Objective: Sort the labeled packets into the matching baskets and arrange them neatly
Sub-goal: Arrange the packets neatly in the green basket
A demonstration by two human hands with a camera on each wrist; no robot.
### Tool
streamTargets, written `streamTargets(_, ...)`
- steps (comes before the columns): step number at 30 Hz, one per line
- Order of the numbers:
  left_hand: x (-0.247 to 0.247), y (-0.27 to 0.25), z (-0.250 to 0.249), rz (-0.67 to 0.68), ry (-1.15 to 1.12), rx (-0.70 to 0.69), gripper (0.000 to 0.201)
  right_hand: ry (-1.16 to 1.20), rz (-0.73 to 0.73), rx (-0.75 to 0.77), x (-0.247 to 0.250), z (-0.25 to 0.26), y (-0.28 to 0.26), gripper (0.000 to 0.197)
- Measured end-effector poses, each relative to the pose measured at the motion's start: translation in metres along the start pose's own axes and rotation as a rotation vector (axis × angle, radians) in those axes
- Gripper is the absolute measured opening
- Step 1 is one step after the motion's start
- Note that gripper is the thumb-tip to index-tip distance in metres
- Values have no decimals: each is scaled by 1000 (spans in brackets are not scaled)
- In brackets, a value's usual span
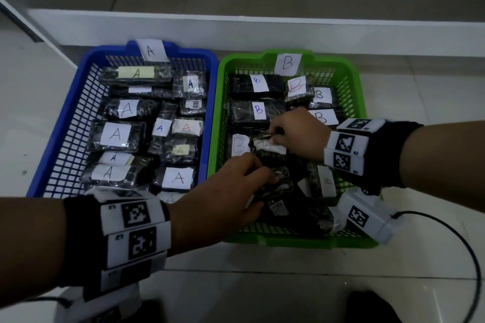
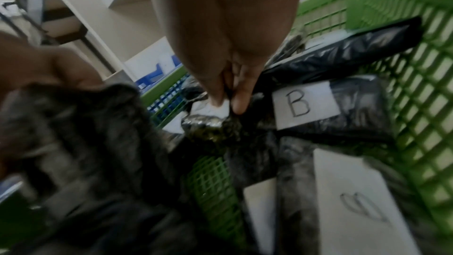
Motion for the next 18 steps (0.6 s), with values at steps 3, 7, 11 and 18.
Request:
streamTargets(3, -1, 3, 1, -1, -1, -17, 40, 38, 35, -4, 1, -4, 2, 23)
streamTargets(7, -2, 7, 2, 4, 1, -25, 39, -167, 48, 39, -9, 1, 2, 19)
streamTargets(11, 0, 17, 9, -11, -82, 5, 34, -287, -4, 34, -11, 5, 5, 12)
streamTargets(18, 15, 40, 46, 39, -88, 181, 20, 258, -34, -5, 34, -2, -2, 14)
Point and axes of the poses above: each hand's wrist, its own y-axis towards the middle knuckle, its own x-axis out of the back of the hand, z = x × y, the point moved 7 cm from there along y, towards the middle knuckle, and after that the axes turned 12 degrees about -x, right-handed, at the moved point
